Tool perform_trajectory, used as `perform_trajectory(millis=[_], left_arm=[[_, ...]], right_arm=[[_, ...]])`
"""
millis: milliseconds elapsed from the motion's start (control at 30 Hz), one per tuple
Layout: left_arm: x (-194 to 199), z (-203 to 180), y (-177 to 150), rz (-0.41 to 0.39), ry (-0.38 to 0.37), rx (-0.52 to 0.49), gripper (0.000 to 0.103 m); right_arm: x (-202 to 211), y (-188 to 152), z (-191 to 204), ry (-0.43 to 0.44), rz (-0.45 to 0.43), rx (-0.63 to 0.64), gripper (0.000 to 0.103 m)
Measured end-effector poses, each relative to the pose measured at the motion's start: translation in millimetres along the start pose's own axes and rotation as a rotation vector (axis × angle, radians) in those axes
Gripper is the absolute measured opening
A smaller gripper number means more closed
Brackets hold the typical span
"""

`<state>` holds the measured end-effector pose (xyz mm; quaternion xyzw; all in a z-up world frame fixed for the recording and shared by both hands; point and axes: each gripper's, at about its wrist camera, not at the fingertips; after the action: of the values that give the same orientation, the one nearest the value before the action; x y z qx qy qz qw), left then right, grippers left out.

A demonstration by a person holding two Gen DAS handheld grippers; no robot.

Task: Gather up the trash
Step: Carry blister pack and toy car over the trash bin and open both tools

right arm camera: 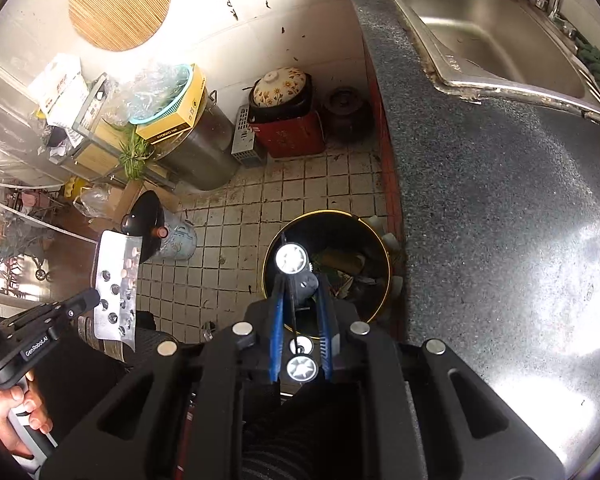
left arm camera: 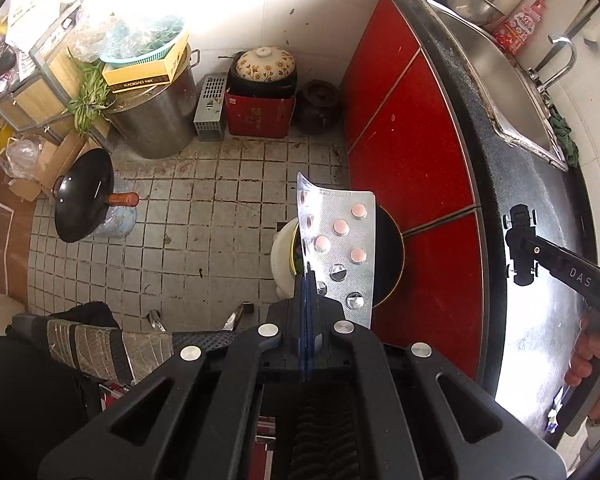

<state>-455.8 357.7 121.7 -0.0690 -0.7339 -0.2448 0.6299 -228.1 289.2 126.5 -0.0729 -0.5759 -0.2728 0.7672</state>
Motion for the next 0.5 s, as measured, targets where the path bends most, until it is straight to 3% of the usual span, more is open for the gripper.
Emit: perform_trajectory(millis=[300,433,467,500], left_arm=[[-18,-35,20,0.018,-0.035,-0.070,0.000],[-26,-41,26,0.037,-0.058,-0.078,0.000],[-29,-42,28,0.051,-0.078,-0.081,0.000],[-32,-44,29,0.065,-0.106,-0.084,0.000]], right_arm=[[3,7,-14,0.016,0.018,-0.027,0.015],[3,8,-16,0.085,0.060,-0.040,0.016],[4,9,-14,0.092,0.060,-0.032,0.019],[6,9,-13,0.101,0.049,-0.034,0.047]])
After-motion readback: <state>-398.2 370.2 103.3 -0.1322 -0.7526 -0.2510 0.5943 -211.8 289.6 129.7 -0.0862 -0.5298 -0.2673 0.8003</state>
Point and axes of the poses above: each gripper's, at about its wrist camera, not at the fingertips, and x roughly against the way its jaws point, z to its left, y to its top, and after that the axes turned 15 degrees about -x, right-handed
